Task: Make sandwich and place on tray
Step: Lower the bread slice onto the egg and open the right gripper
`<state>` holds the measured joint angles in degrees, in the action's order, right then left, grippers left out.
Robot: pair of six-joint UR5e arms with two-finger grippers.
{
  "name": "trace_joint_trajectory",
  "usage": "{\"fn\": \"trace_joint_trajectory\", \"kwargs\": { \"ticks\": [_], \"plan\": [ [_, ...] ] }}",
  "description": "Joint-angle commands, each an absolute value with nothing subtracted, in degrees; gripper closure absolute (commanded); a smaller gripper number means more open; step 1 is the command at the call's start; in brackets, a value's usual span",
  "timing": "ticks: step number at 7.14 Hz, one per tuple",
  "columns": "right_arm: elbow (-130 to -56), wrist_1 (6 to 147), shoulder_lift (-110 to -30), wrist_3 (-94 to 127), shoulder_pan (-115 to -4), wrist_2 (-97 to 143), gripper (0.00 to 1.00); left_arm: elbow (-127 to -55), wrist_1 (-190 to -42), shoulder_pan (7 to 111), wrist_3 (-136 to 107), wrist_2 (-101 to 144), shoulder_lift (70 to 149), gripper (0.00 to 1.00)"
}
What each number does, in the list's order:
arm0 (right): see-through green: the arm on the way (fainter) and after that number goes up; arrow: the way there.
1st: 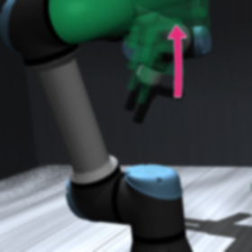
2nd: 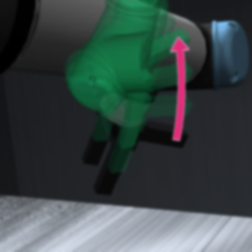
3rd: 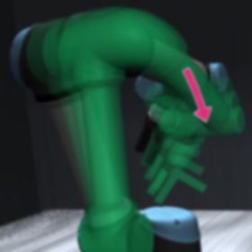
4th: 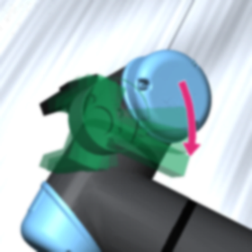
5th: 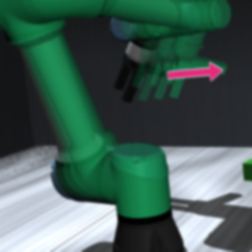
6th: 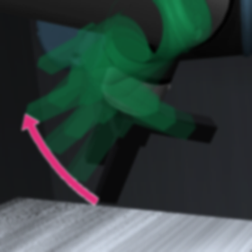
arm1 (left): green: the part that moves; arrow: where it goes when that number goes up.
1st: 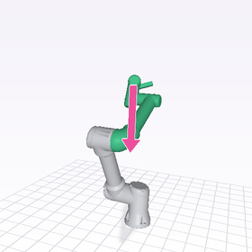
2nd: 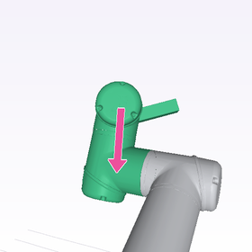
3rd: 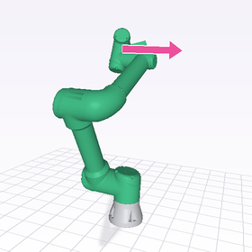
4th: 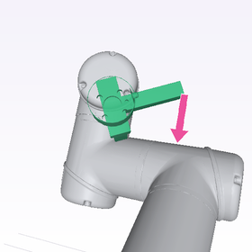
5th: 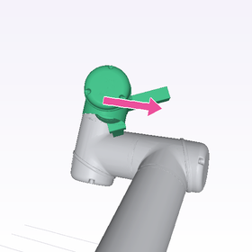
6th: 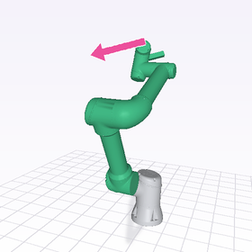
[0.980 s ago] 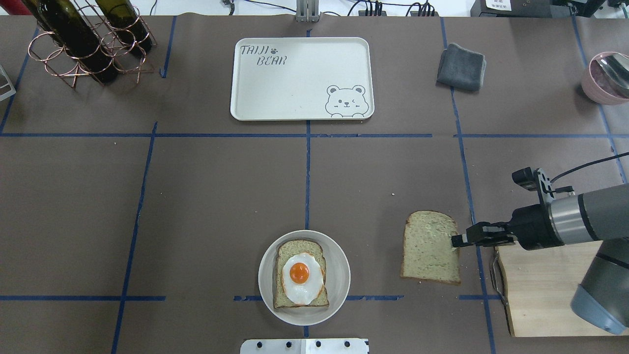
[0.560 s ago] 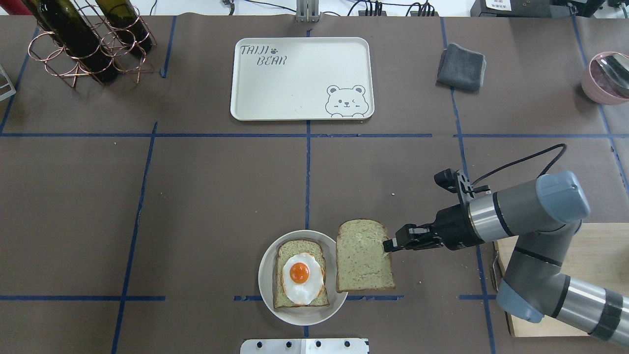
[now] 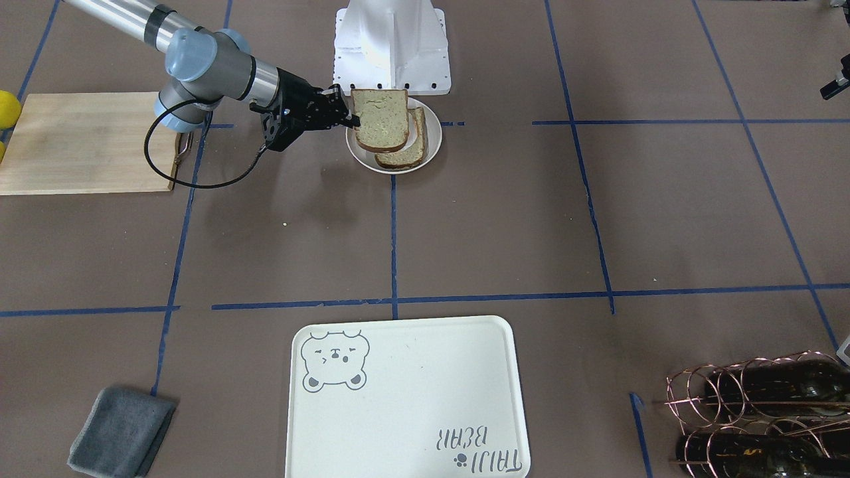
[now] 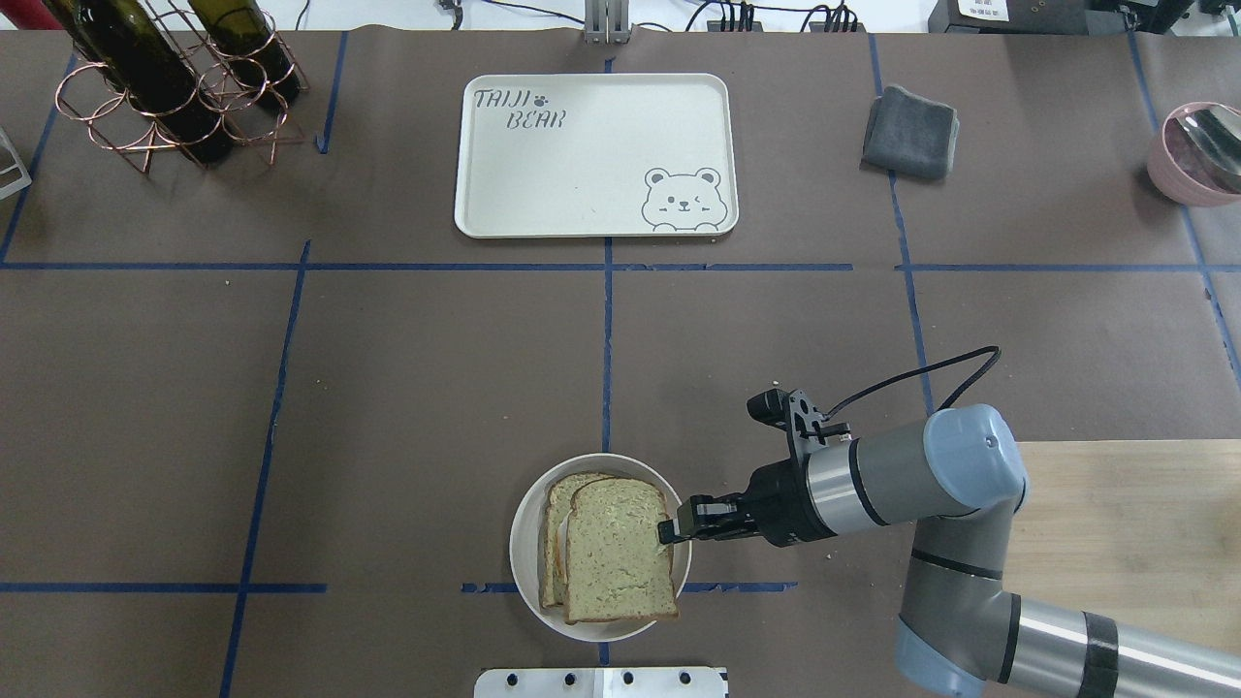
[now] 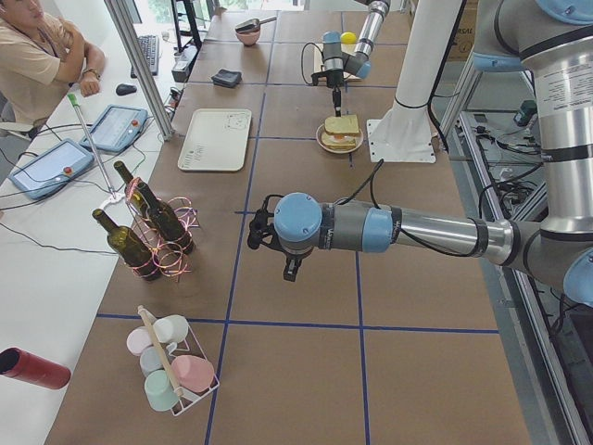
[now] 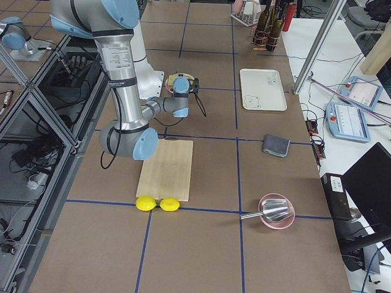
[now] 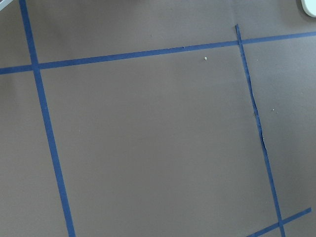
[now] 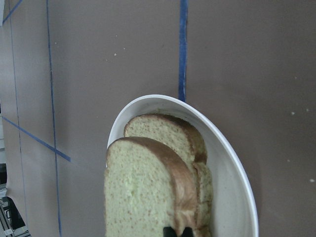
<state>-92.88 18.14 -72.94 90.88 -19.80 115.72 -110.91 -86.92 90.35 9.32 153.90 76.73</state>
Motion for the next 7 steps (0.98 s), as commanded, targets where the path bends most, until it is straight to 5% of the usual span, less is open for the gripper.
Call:
{"fn": "trace_joint_trajectory", "kwargs": {
  "ticks": [1,7],
  "plan": [
    [-92.38,19.69,-71.89,90.88,-18.81,114.35,1.00,-110.92,-87.01,90.35,9.32,153.90,76.73,0.00],
    [-90.62,19.60,-69.96,90.62,-19.24,113.20,1.00,-110.92,-87.01,90.35,9.40,153.90,76.73,0.00]
  ]
}}
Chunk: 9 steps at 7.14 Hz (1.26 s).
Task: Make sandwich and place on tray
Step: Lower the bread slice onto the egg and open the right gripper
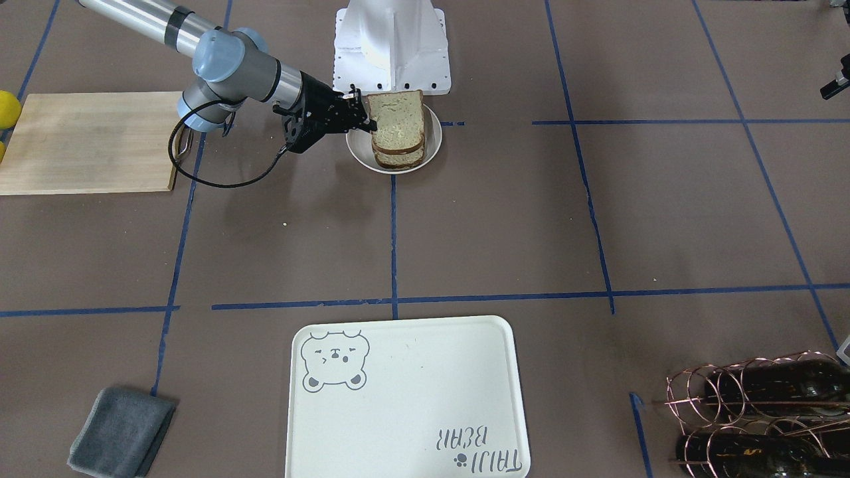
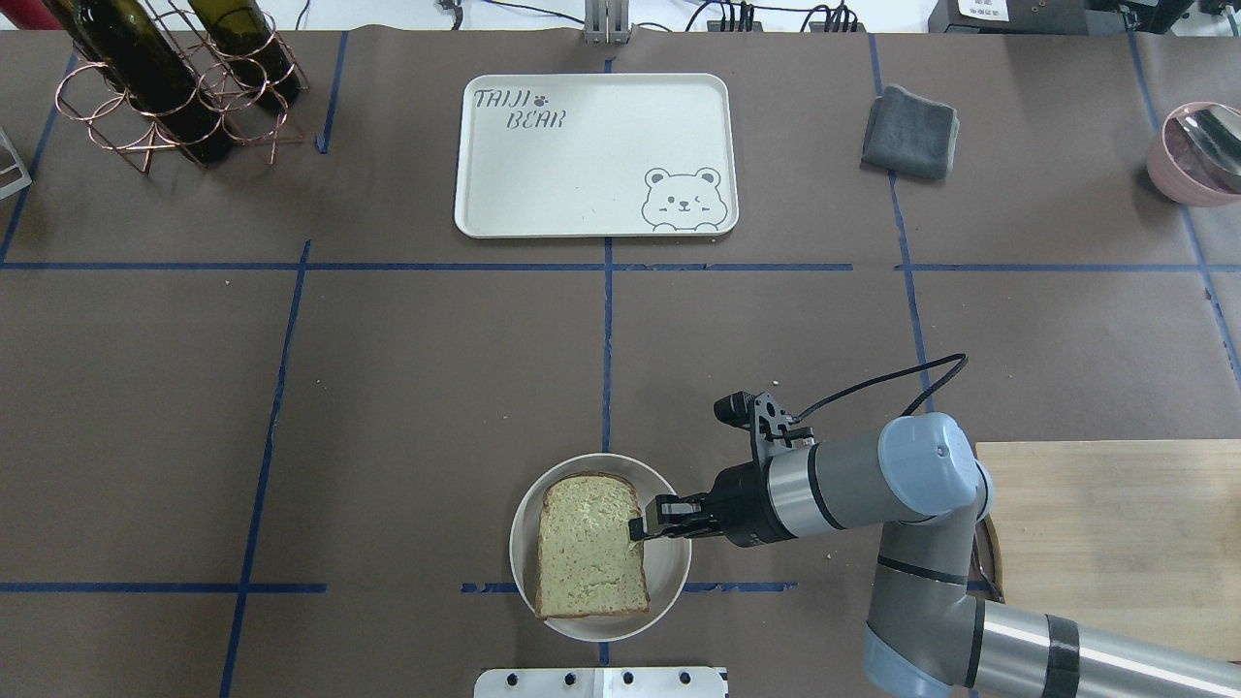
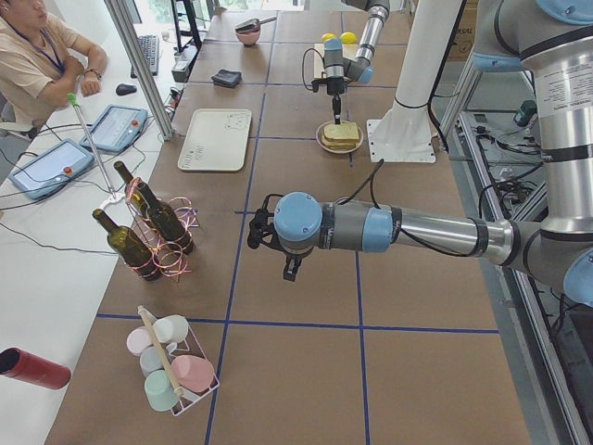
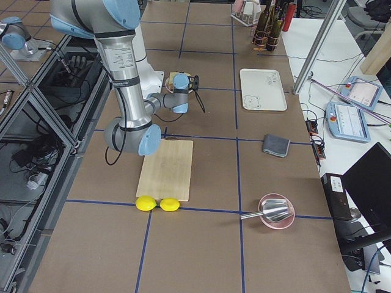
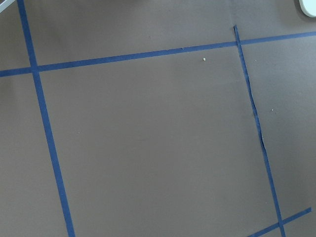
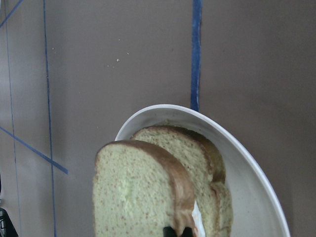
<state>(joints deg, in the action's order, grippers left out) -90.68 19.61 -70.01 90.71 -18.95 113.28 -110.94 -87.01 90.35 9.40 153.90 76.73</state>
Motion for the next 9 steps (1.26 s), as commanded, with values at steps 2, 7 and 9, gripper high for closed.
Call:
{"fn": "trace_joint_trajectory", "kwargs": {
  "ticks": [2,7,9],
  "plan": [
    [-90.62,19.69,-69.96,90.53,-19.68,113.20,1.00,-110.92,-86.92,90.35,9.40,153.90,76.73,0.00],
    [-90.53,19.60,-69.96,90.53,-19.69,112.42,0.00,-110.83,-86.92,90.35,9.40,153.90,76.73,0.00],
    [-91.31,19.25,-70.48,90.61,-20.39,112.76,0.00,-110.83,-87.01,89.48,9.23,153.98,76.82,0.00]
  ]
}}
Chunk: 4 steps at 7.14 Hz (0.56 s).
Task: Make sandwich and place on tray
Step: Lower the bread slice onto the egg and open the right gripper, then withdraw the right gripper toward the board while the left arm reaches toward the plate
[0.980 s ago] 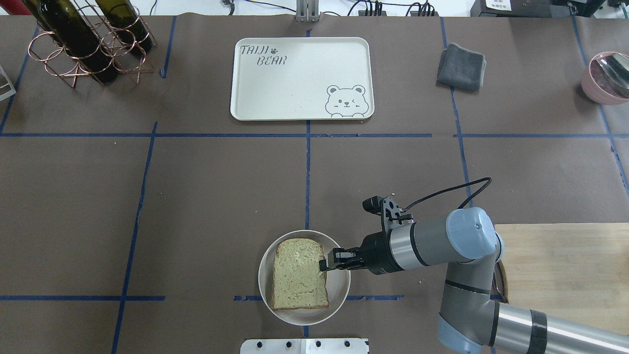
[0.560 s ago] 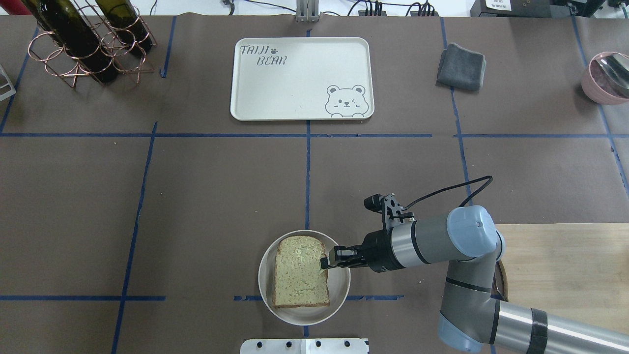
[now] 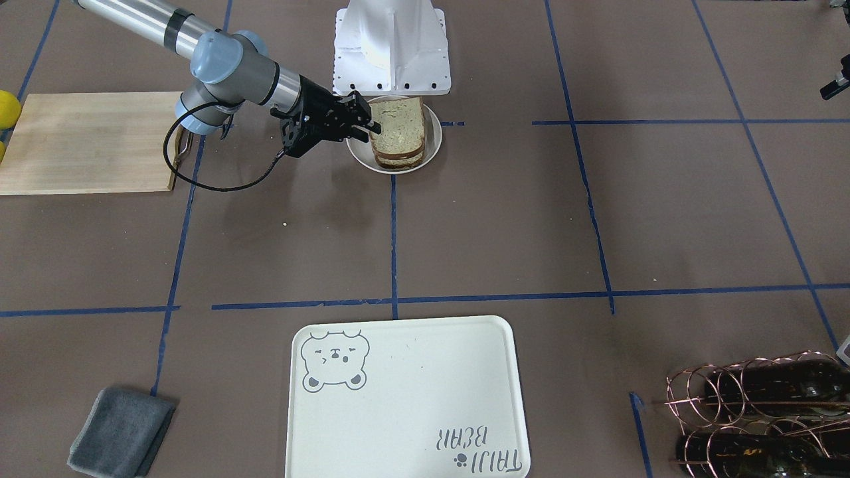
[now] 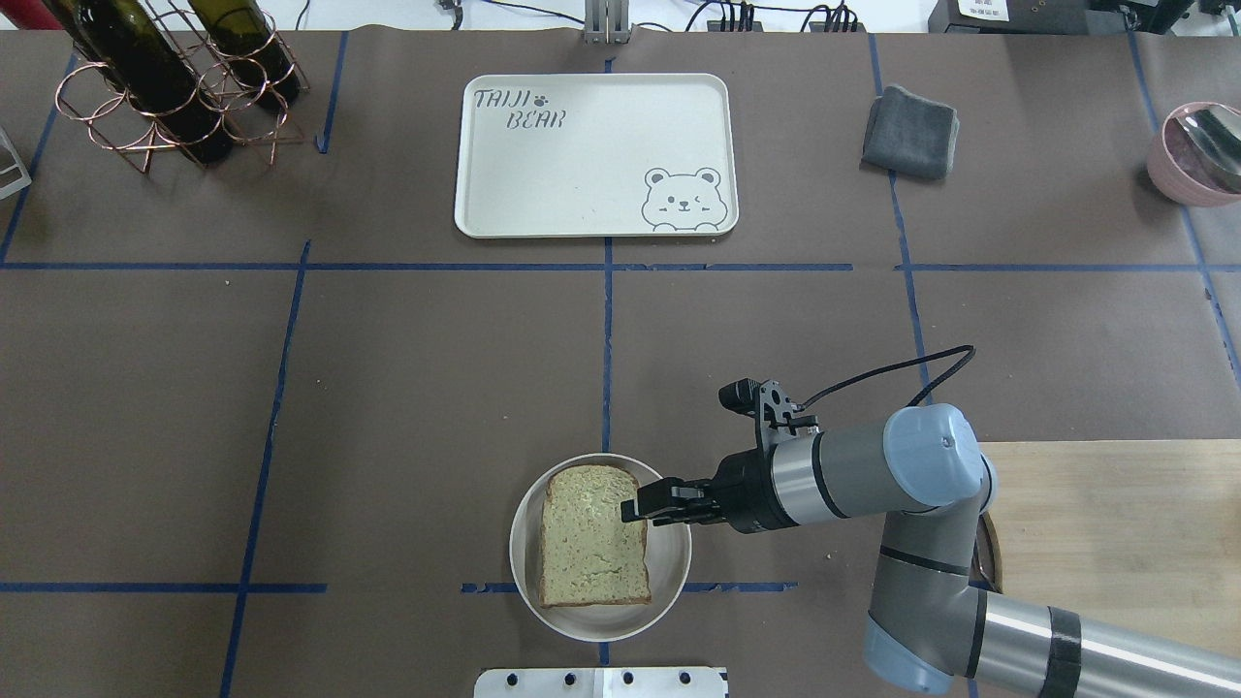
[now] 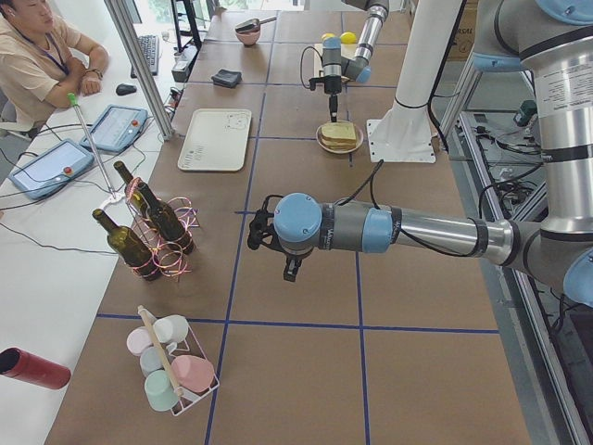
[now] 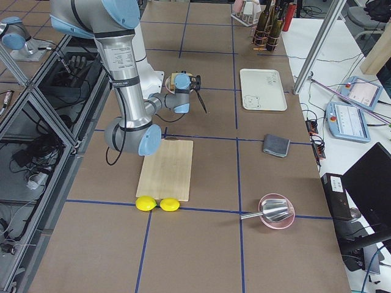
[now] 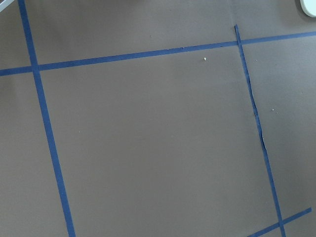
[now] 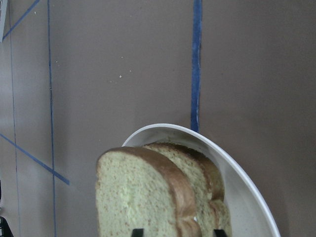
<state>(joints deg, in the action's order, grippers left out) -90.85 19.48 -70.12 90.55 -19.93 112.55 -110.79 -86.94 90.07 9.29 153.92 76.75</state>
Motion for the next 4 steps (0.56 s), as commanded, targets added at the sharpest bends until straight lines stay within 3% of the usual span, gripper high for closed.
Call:
{"fn": "trace_joint_trajectory", "kwargs": {
  "ticks": [1,2,4],
  "plan": [
    [-93.75,19.34,-72.32,90.70,-20.65,112.94,0.00,-110.74,-87.10,88.34,9.23,155.64,76.90,0.00],
    [-98.13,19.34,-78.42,90.79,-21.09,112.94,0.00,-111.09,-88.75,85.98,5.23,155.83,77.17,0.00],
    [-103.52,19.42,-90.99,90.70,-25.20,113.99,0.00,-111.18,-113.06,76.62,-25.04,154.52,77.25,0.00]
  ]
}}
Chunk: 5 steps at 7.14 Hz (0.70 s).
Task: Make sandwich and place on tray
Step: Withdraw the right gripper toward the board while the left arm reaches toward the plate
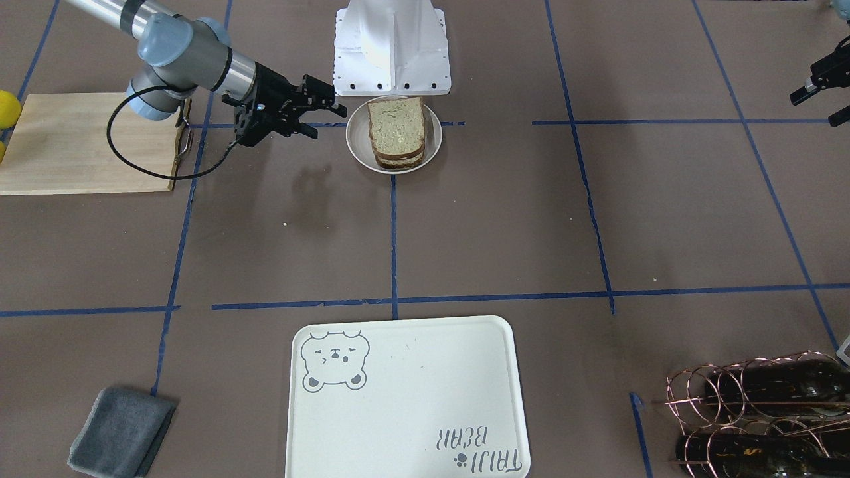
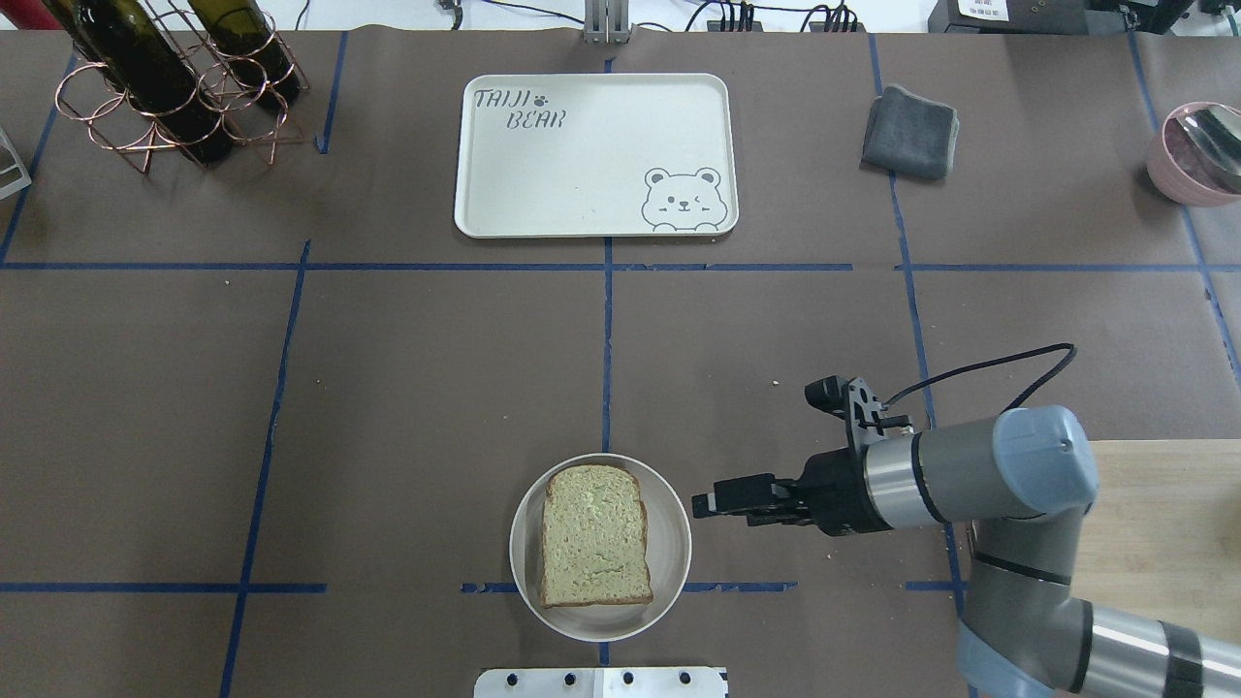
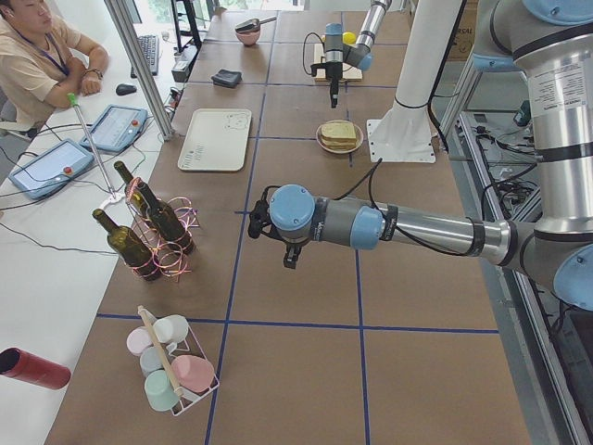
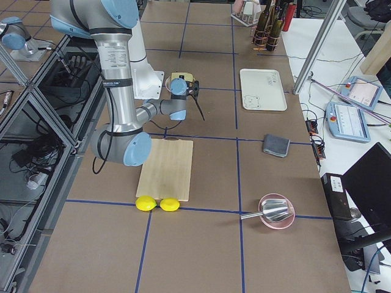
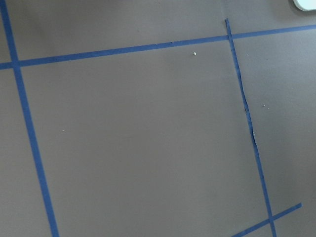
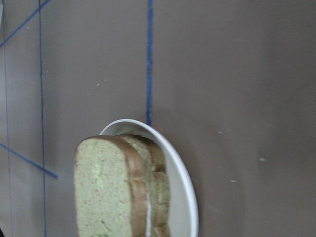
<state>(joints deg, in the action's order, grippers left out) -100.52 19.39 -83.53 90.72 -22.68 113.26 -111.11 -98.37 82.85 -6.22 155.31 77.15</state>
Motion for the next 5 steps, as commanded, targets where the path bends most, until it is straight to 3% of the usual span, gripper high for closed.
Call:
{"fn": "trace_joint_trajectory", "kwargs": {
  "ticks": [1,3,5],
  "plan": [
    [-103.71,19.42,-94.71,90.70,-28.97,115.82,0.00,-111.27,-126.60,68.37,-38.62,149.64,77.17,0.00],
    [-103.54,19.34,-98.16,90.62,-36.71,123.18,0.00,-111.53,-142.67,53.41,-60.73,142.42,79.26,0.00],
    [-103.62,18.73,-100.45,90.18,-39.19,124.54,0.00,-115.12,-143.79,38.59,-75.79,127.47,83.13,0.00]
  ]
}}
